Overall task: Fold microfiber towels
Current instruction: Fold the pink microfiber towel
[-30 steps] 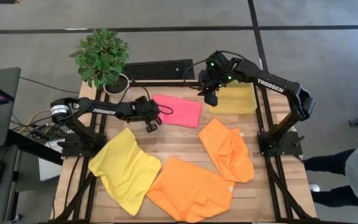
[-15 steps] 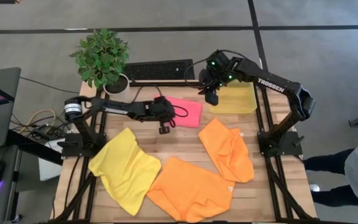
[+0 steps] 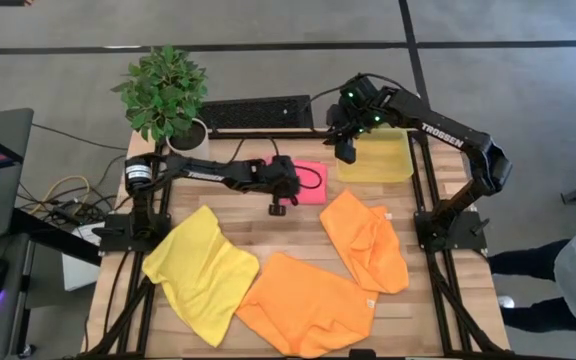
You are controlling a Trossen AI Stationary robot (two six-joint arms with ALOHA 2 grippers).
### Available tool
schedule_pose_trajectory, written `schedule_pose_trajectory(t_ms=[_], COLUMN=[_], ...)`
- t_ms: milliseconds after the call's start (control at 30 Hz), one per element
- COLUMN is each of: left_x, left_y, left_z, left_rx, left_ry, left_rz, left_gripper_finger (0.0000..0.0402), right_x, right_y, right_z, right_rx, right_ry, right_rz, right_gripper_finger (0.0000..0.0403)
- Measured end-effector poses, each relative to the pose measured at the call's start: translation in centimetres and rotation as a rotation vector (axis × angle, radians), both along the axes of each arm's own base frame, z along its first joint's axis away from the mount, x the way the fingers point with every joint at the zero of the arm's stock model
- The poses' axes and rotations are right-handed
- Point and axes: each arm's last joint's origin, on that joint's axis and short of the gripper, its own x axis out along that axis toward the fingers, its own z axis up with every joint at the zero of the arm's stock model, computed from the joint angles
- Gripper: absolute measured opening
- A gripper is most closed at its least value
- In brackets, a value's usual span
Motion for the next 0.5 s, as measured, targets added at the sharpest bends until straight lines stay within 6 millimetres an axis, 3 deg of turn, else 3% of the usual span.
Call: schedule_pose_trajectory(t_ms=[500], left_x=[3.8], left_y=[0.7], left_z=[-0.7], left_rx=[0.054], left_ry=[-0.037], left_rz=[-0.112], left_gripper_finger=[0.0000], right_x=[-0.8], right_y=[-0.2], right_z=[0.6], right_rx=[-0.009], right_ry=[-0.009], right_rz=[-0.018], right_gripper_finger=[0.0134])
